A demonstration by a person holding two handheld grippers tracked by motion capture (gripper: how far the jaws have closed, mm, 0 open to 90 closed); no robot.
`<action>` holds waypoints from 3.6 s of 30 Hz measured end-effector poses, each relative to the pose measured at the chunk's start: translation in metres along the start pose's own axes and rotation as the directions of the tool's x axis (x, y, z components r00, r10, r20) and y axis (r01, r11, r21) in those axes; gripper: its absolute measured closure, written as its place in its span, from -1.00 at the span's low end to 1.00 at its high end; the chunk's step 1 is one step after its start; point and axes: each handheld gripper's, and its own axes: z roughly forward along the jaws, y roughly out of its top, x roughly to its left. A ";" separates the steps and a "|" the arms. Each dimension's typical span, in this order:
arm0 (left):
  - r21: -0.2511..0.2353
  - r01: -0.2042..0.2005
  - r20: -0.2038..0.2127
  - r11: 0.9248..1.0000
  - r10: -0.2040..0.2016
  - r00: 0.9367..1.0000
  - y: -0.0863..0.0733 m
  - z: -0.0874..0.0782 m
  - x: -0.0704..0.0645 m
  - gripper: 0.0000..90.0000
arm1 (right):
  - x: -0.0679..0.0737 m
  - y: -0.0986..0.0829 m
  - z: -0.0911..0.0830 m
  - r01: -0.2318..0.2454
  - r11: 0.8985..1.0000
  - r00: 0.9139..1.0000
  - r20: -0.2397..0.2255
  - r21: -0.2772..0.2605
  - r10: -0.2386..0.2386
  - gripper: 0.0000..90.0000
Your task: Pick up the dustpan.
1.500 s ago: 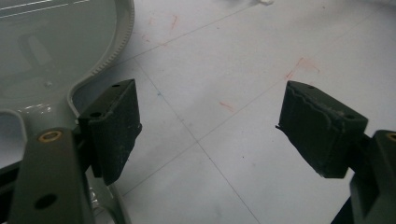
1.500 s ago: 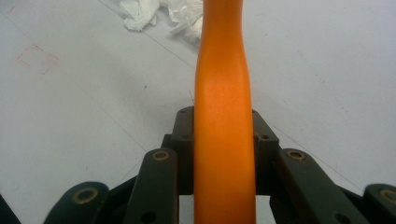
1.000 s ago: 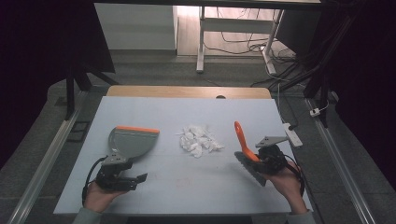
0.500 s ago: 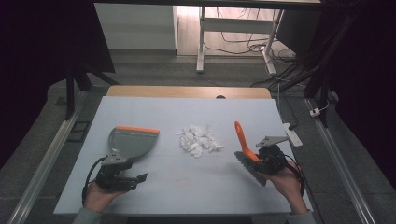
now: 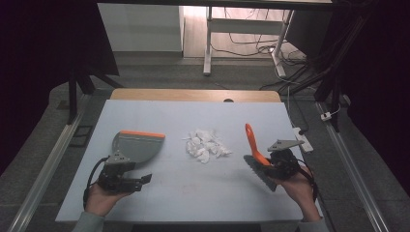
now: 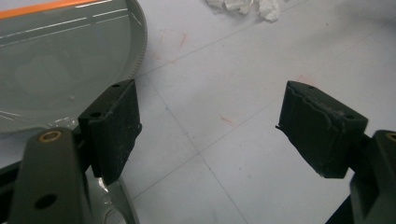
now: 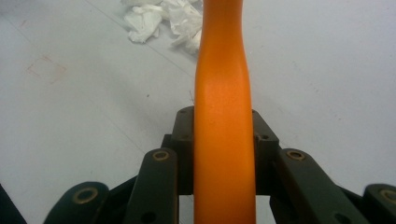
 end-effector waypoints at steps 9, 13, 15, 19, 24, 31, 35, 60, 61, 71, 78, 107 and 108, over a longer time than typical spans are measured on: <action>0.010 0.100 -0.064 0.995 -0.099 0.993 0.005 -0.006 0.014 -0.54 | 0.001 0.001 -0.001 0.002 1.000 1.000 0.001 -0.002 -0.002 0.57; 0.014 0.146 -0.085 0.989 -0.145 0.986 0.002 -0.009 0.025 -0.54 | 0.002 0.001 0.001 0.002 1.000 1.000 0.000 0.003 -0.002 0.56; 0.015 0.172 -0.106 0.985 -0.169 0.980 0.000 -0.010 0.031 -0.54 | 0.002 0.001 0.003 0.000 1.000 1.000 0.000 0.011 0.000 0.56; 0.019 0.207 -0.123 0.978 -0.204 0.971 -0.003 -0.011 0.041 -0.55 | 0.002 0.000 0.005 0.001 1.000 1.000 0.001 0.018 -0.001 0.56; 0.057 0.223 -0.136 0.973 -0.214 0.967 -0.005 -0.002 0.048 -0.55 | 0.002 0.000 0.005 0.002 1.000 1.000 0.002 0.017 -0.002 0.56; 0.125 0.249 -0.156 0.960 -0.229 0.961 -0.009 0.018 0.057 -0.55 | 0.002 0.000 0.007 0.009 1.000 1.000 0.003 0.020 -0.009 0.56; 0.144 0.258 -0.150 0.955 -0.237 0.960 -0.010 0.021 0.060 -0.55 | 0.002 -0.001 0.008 0.004 1.000 1.000 0.003 0.025 -0.004 0.56; 0.153 0.302 -0.153 0.941 -0.279 0.948 -0.012 0.043 0.068 0.01 | 0.003 0.000 0.009 0.012 1.000 1.000 0.009 0.019 -0.012 0.56; 0.153 0.302 -0.153 0.941 -0.279 0.948 -0.012 0.043 0.068 0.03 | 0.003 0.000 0.009 0.011 1.000 1.000 0.010 0.017 -0.011 0.56; 0.147 0.322 -0.136 0.935 -0.303 0.943 -0.012 0.046 0.070 0.30 | 0.003 0.000 0.010 0.013 1.000 1.000 0.011 0.020 -0.013 0.56; 0.124 0.341 -0.132 0.932 -0.325 0.936 -0.013 0.043 0.074 0.36 | 0.003 0.000 0.009 0.007 1.000 1.000 0.013 0.020 -0.007 0.56; -0.014 0.273 -0.034 0.962 -0.273 0.961 -0.018 0.023 0.078 0.37 | 0.002 0.001 0.006 0.007 1.000 1.000 0.023 -0.001 -0.006 0.56; -0.018 0.266 -0.028 0.964 -0.266 0.964 -0.017 0.022 0.078 0.37 | 0.002 0.001 0.006 0.007 1.000 1.000 0.024 -0.004 -0.007 0.56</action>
